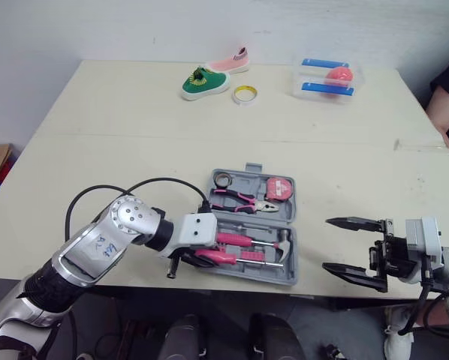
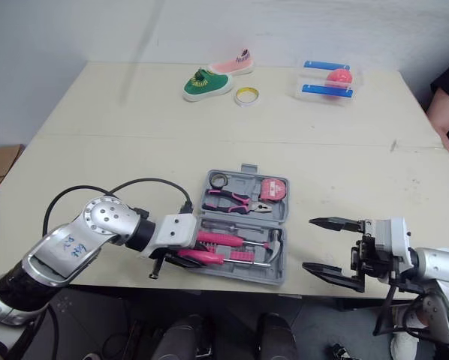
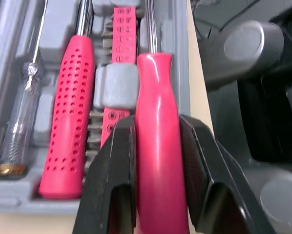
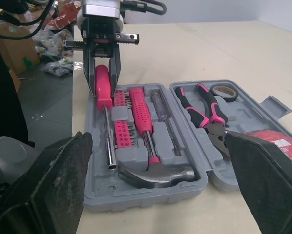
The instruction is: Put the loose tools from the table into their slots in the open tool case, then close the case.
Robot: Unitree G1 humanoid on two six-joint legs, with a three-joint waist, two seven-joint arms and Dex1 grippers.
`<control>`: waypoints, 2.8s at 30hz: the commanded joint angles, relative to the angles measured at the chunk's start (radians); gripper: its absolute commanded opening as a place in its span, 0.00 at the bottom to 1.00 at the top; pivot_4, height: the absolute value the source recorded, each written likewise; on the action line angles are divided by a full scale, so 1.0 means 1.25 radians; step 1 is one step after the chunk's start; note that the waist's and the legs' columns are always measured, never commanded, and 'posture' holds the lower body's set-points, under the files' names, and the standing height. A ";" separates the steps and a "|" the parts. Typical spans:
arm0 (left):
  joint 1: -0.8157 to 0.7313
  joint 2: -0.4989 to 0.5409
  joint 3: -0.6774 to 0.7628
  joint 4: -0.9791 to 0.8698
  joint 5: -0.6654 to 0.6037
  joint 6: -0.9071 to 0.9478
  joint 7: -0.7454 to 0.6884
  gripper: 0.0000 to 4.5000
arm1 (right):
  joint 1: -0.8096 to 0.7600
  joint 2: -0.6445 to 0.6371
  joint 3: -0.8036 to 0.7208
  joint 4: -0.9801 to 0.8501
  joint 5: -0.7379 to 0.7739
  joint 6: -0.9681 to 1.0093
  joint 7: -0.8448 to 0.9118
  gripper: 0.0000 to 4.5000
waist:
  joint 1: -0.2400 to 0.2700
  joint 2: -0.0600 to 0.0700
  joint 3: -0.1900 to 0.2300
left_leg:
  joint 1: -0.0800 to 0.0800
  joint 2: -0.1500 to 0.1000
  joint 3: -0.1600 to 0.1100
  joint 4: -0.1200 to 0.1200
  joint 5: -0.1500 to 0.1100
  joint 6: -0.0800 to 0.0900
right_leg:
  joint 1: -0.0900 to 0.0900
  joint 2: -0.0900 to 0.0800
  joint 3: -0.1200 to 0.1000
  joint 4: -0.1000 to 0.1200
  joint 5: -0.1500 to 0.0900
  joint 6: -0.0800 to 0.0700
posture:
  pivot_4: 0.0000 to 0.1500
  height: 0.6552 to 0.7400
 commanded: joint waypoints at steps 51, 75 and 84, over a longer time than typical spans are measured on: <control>0.156 -0.219 0.034 0.263 0.080 -0.402 0.015 0.01 | 0.050 0.026 -0.015 0.051 -0.021 -0.055 0.006 1.00 | 0.002 0.000 0.000 | 0.001 -0.001 -0.001 0.005 -0.002 0.003 | 0.003 -0.004 -0.002 0.001 0.001 0.001 | 1.00 1.00; 0.141 -0.283 0.304 0.265 -0.119 -0.382 0.144 0.01 | 0.005 0.000 0.015 0.016 -0.114 0.134 -0.246 1.00 | 0.000 0.006 -0.010 | 0.008 0.000 -0.001 -0.002 -0.003 0.002 | 0.007 -0.004 -0.002 -0.002 -0.001 -0.001 | 1.00 1.00; 0.134 -0.196 0.384 0.424 -0.061 -0.384 0.172 0.00 | -0.124 0.017 0.168 0.137 -0.259 0.017 -0.221 0.01 | -0.012 0.004 -0.009 | 0.002 -0.002 0.001 0.000 0.000 0.003 | 0.002 -0.001 -0.009 0.000 0.001 0.002 | 1.00 1.00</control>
